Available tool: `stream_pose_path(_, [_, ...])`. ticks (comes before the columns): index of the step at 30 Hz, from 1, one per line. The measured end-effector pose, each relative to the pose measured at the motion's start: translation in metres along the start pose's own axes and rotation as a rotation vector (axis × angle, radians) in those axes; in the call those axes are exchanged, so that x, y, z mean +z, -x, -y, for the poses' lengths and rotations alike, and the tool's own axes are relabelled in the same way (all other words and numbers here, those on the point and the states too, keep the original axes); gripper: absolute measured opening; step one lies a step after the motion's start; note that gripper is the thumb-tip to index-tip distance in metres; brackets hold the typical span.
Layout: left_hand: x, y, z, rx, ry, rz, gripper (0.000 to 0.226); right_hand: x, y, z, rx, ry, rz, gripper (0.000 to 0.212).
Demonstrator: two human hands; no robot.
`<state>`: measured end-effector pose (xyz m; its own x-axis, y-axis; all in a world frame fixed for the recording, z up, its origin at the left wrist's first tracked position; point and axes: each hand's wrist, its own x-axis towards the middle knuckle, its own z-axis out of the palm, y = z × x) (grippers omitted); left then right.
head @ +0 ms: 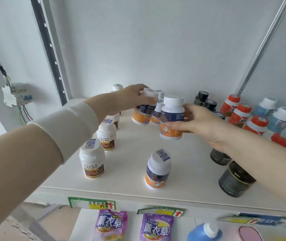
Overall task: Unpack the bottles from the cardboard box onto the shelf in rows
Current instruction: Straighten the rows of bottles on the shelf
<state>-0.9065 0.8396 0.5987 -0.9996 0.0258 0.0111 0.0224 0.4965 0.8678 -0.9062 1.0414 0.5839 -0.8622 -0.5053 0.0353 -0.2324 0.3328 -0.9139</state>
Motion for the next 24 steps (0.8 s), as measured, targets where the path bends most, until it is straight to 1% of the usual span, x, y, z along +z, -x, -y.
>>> stream_pose_path(3, [0.004, -0.016, 0.007, -0.005, -0.187, 0.026, 0.035, -0.001, -0.015, -0.006, 0.023, 0.109, 0.023, 0.053])
stream_pose_path(6, [0.011, -0.028, 0.012, 0.007, -0.297, 0.085, 0.037, 0.003, -0.022, -0.013, 0.022, 0.205, 0.093, 0.044])
stream_pose_path(8, [0.015, -0.033, 0.014, 0.019, -0.357, 0.131, 0.039, 0.008, -0.024, -0.016, 0.007, 0.250, 0.143, 0.042])
stream_pose_path(11, [0.022, -0.041, 0.013, 0.021, -0.554, 0.182, 0.043, 0.013, -0.023, -0.022, 0.007, 0.285, 0.182, 0.045])
stream_pose_path(13, [0.025, -0.046, 0.010, 0.039, -0.642, 0.205, 0.042, 0.015, -0.022, -0.026, -0.001, 0.304, 0.195, 0.045])
stream_pose_path(16, [0.029, -0.050, 0.006, 0.061, -0.675, 0.222, 0.039, 0.016, -0.021, -0.032, 0.002, 0.327, 0.201, 0.046])
stream_pose_path(20, [0.035, -0.053, 0.007, 0.071, -0.684, 0.248, 0.030, 0.018, -0.021, -0.038, 0.028, 0.364, 0.211, 0.050])
stream_pose_path(24, [0.036, -0.055, 0.006, 0.063, -0.700, 0.247, 0.038, 0.024, -0.022, -0.042, 0.008, 0.408, 0.216, 0.057])
